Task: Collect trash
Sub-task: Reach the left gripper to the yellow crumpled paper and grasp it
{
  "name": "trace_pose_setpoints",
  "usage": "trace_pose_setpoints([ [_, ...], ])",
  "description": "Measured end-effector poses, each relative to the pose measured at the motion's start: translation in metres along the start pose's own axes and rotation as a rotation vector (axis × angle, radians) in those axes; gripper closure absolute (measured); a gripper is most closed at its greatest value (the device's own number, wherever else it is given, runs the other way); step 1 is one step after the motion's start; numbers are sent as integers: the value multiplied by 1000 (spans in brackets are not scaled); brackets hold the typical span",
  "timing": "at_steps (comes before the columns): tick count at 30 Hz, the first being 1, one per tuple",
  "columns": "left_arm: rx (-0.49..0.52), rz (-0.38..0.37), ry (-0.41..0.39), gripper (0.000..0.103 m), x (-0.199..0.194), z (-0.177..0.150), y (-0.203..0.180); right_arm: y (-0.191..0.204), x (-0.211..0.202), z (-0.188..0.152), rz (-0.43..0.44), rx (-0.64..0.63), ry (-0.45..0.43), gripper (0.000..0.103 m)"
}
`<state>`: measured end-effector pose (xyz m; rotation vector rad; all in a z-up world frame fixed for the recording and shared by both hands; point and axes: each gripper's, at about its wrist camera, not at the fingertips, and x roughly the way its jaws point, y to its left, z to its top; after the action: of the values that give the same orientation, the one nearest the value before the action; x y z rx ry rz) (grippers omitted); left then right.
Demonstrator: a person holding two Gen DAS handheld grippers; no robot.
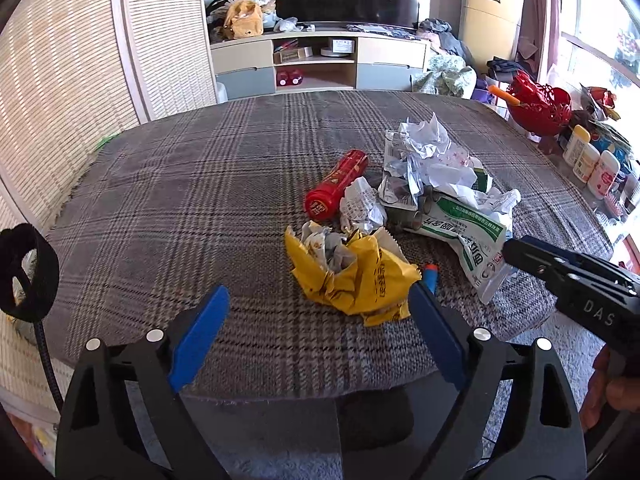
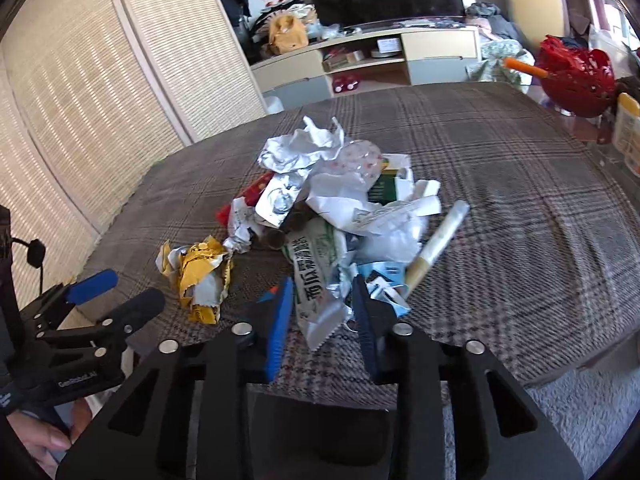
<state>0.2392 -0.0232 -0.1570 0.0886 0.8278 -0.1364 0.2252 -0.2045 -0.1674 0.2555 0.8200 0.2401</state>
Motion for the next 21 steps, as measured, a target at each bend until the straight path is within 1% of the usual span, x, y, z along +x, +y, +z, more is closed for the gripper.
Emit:
trace_pose_setpoints([
  [4,3,-7,13,18,9,3,-2,-2,12,0,-24,4,19,74],
  [10,7,-15,30,18,23,9,-6,-2,21,0,-13,1,30,73],
  [16,-1,-47,65,17,42,4,-7,-4,29,-5,-7,3,52,73],
  [19,-15,-85,68,25,46,3,-5,-3,31,-5,-13,-11,58,74],
  [20,-19,-102,73,29,48,4,-4,-2,32,-4,-15,-16,60,75],
  [21,-23,-121,78,34,50,4,-4,-1,32,-4,-19,-20,60,78],
])
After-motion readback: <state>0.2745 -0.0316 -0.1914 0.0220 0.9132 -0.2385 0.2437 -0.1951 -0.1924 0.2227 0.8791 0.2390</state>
